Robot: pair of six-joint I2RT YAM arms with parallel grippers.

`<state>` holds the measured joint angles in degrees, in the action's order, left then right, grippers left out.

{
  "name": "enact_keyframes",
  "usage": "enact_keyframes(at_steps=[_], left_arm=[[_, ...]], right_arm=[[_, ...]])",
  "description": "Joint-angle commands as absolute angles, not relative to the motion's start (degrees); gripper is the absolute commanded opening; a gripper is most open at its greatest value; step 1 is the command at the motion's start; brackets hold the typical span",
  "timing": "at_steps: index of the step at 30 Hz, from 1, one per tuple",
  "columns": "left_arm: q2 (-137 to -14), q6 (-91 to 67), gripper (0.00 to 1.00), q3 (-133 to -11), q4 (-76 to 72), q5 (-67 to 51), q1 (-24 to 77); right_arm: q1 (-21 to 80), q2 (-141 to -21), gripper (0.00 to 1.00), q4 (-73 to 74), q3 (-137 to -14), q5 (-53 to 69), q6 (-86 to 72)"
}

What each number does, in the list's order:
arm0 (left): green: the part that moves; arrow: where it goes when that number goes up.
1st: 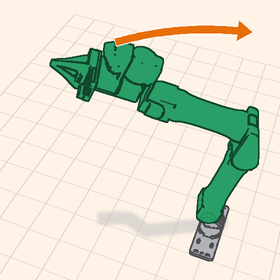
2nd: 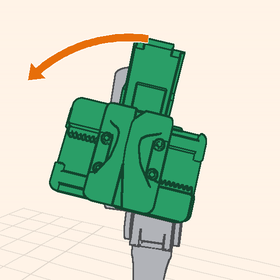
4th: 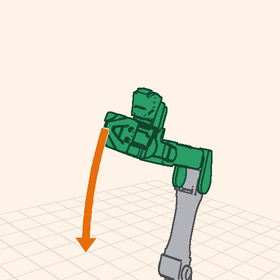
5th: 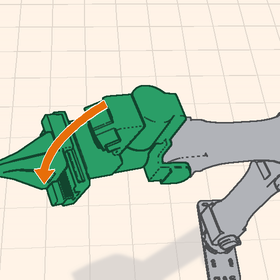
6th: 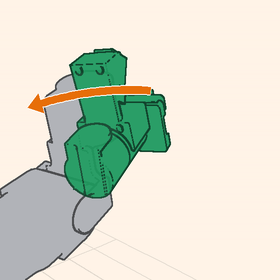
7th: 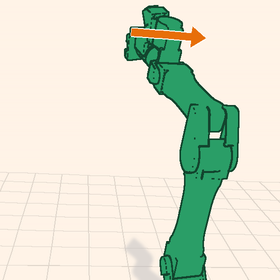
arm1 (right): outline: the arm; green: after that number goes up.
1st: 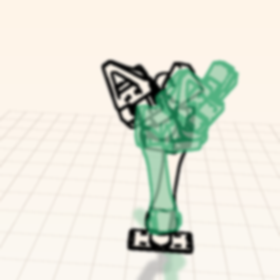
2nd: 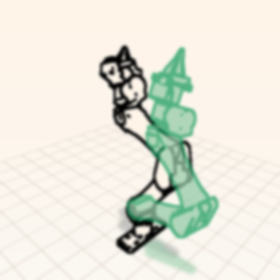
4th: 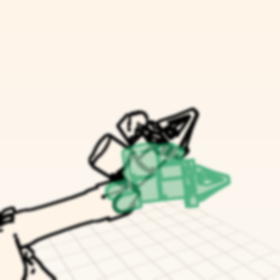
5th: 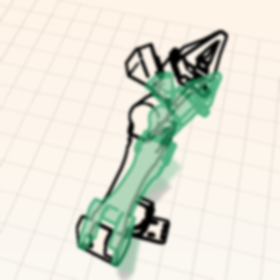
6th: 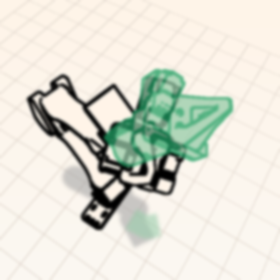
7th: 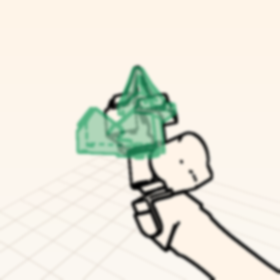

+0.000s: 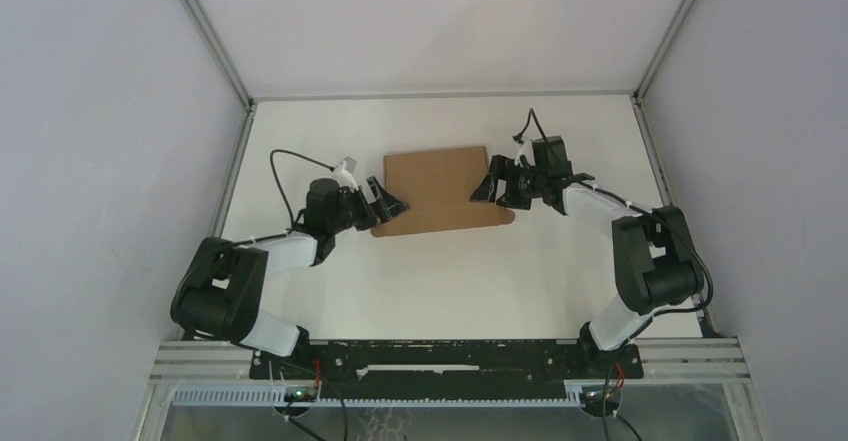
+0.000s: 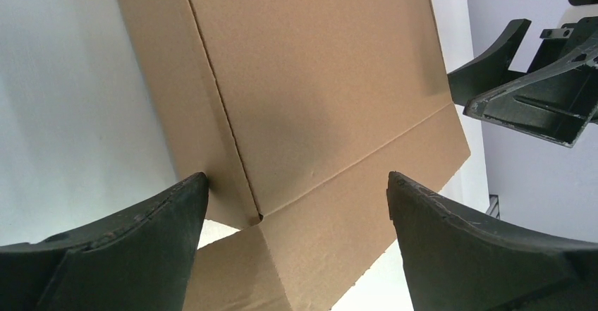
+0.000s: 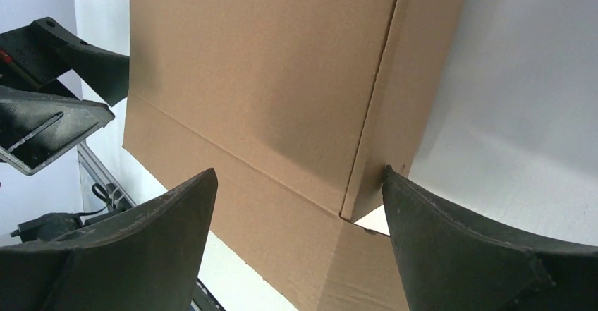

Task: Fold the paper box

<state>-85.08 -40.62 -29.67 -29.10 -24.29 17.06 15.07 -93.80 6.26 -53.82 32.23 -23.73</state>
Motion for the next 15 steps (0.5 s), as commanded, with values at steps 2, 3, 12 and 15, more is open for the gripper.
enact_keyframes(at_steps=[2, 3, 12, 15], left_arm=[[-79.82, -41.95, 1.0, -30.0, -29.28, -27.11, 18.3], [-79.21, -41.85, 1.0, -30.3, -28.54, -27.15, 18.33], [-74.75, -41.31, 1.0, -33.49, -21.58, -28.2, 18.35], [-72.96, -40.99, 1.0, -34.67, -18.83, -28.55, 18.28]], right_arm=[[16.44, -88.94, 0.95, 5.16, -53.92, 35.38, -23.6], [16.4, -88.6, 0.95, 5.34, -53.96, 35.46, -23.47], [16.35, -85.94, 0.95, 7.23, -53.94, 36.82, -23.67], [16.3, -84.8, 0.95, 7.76, -53.96, 37.45, -23.98]])
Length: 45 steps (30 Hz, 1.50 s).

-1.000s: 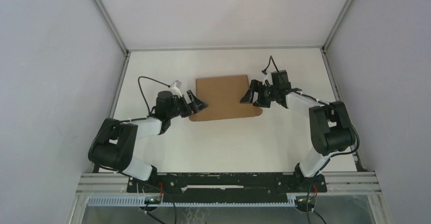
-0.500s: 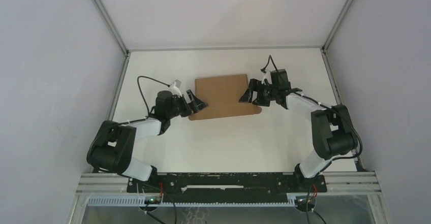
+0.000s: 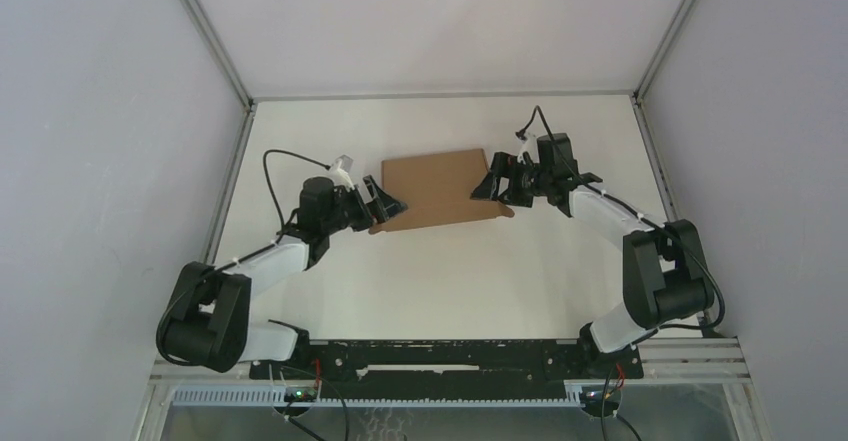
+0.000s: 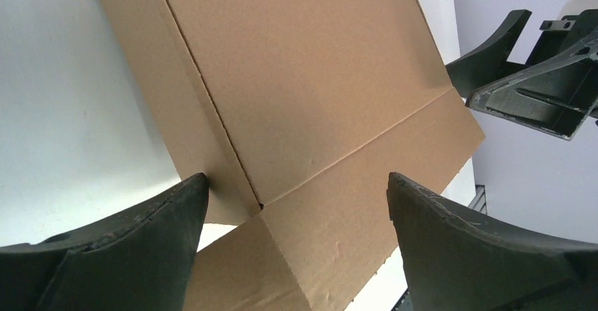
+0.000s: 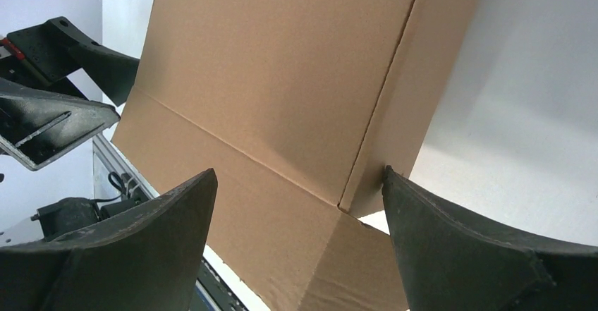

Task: Fold the paper box

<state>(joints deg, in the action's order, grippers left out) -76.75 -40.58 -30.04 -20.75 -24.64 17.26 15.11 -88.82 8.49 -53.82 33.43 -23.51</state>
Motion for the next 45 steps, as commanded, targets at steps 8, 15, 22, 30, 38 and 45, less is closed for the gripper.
enact_keyframes(at_steps=[8, 15, 22, 30, 38, 45], left_arm=[[-69.48, -40.95, 1.0, -38.39, -11.6, -29.93, 18.31], [-68.18, -42.3, 1.0, -40.72, -8.83, -32.08, 18.3], [-66.3, -43.11, 1.0, -41.63, -6.86, -32.93, 18.33], [-64.94, -44.27, 1.0, -42.92, -3.87, -34.21, 18.28], [-63.99, -46.63, 1.0, -45.29, -0.62, -35.83, 18.29], [-63.99, -48.68, 1.0, -47.88, 2.78, -37.57, 18.28]], right_arm=[[15.8, -81.08, 0.95, 9.29, -53.96, 40.09, -26.14], [15.66, -78.51, 0.96, 12.49, -55.27, 41.88, -27.35], [15.64, -76.47, 0.96, 13.71, -55.65, 42.7, -28.92], [15.62, -74.65, 0.96, 14.69, -55.83, 44.06, -31.05], [15.66, -74.0, 0.96, 17.53, -56.93, 45.05, -33.62], [15.58, -72.84, 0.97, 19.8, -58.29, 45.86, -35.18]])
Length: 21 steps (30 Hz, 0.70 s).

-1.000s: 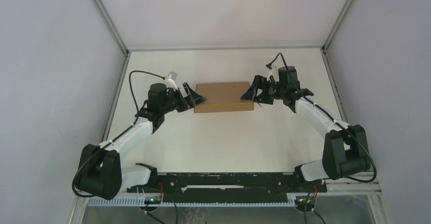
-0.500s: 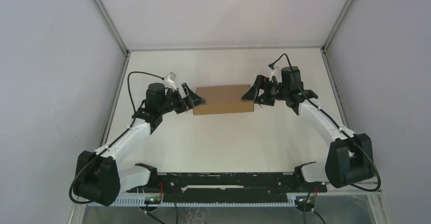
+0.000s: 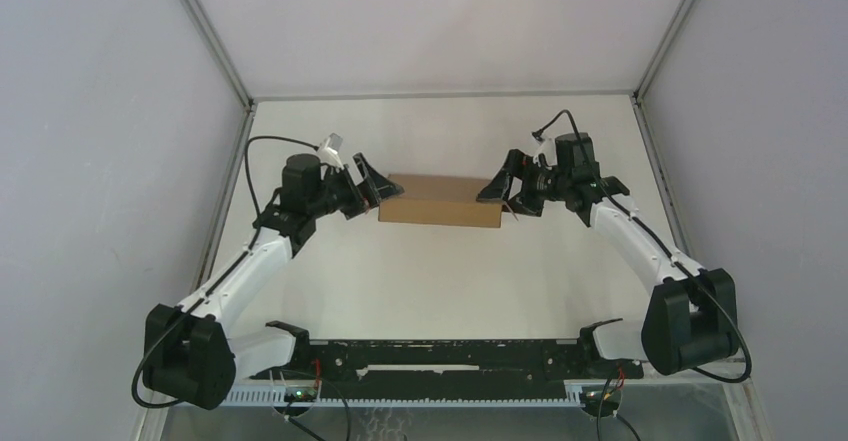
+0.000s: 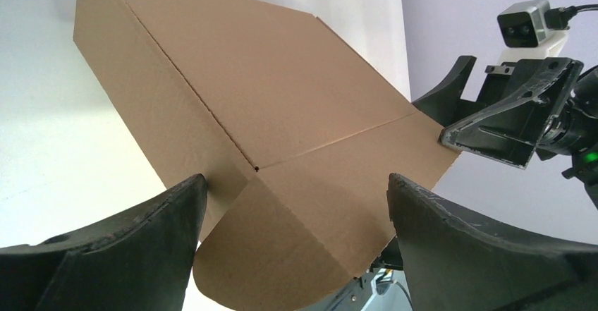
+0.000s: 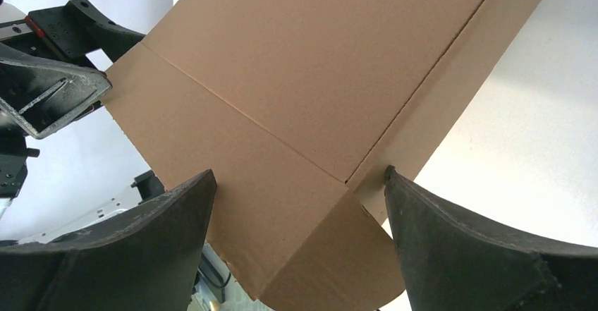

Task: Fold the paper box

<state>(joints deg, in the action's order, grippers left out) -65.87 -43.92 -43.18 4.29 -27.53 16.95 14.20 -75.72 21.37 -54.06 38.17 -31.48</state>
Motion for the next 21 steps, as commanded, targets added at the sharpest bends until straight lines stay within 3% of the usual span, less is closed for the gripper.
enact_keyframes(at_steps=[1, 21], left_arm=[[-63.91, -48.68, 1.0, -48.12, 3.16, -37.62, 18.28], [-58.89, -53.06, 1.0, -47.09, 8.95, -38.43, 18.28]], right_arm=[[15.6, -72.64, 0.97, 20.14, -58.47, 45.94, -35.28], [16.35, -70.42, 1.0, 26.31, -59.5, 48.42, -38.41]])
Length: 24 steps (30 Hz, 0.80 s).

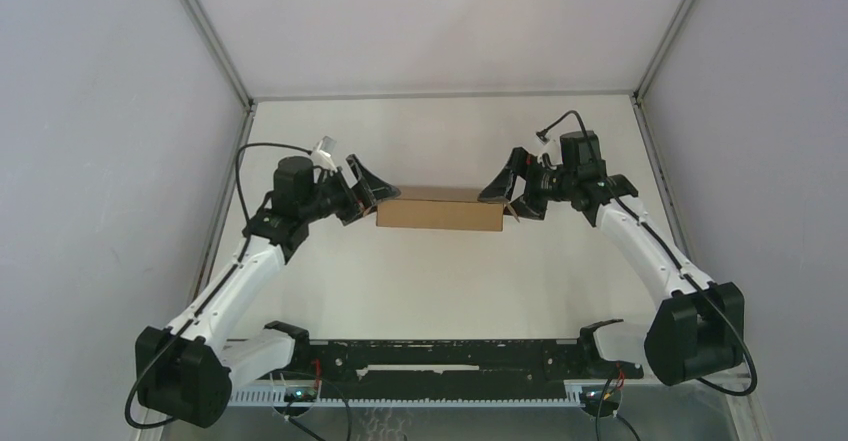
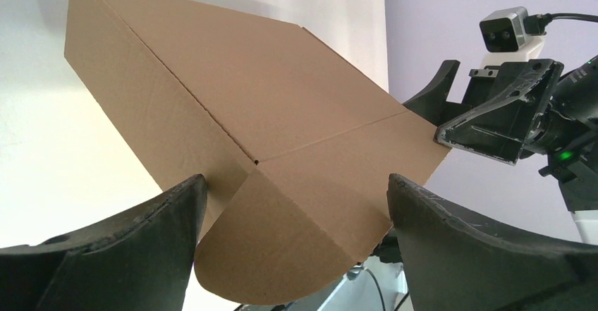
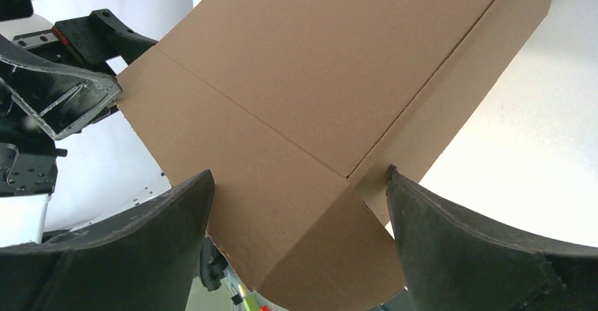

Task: Fold the paper box

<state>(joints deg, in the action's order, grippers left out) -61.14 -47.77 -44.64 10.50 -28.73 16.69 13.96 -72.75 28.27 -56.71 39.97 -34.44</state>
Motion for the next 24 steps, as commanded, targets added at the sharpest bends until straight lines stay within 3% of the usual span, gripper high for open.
enact_keyframes(at_steps=[1, 24], left_arm=[[-58.62, -53.53, 1.0, -47.17, 9.27, -38.7, 18.28], [-58.88, -56.4, 1.0, -48.89, 15.87, -39.09, 17.8]], right_arm=[[16.47, -70.22, 1.0, 26.45, -59.46, 48.69, -38.82], [16.76, -74.3, 1.0, 29.29, -64.56, 50.45, -40.47]])
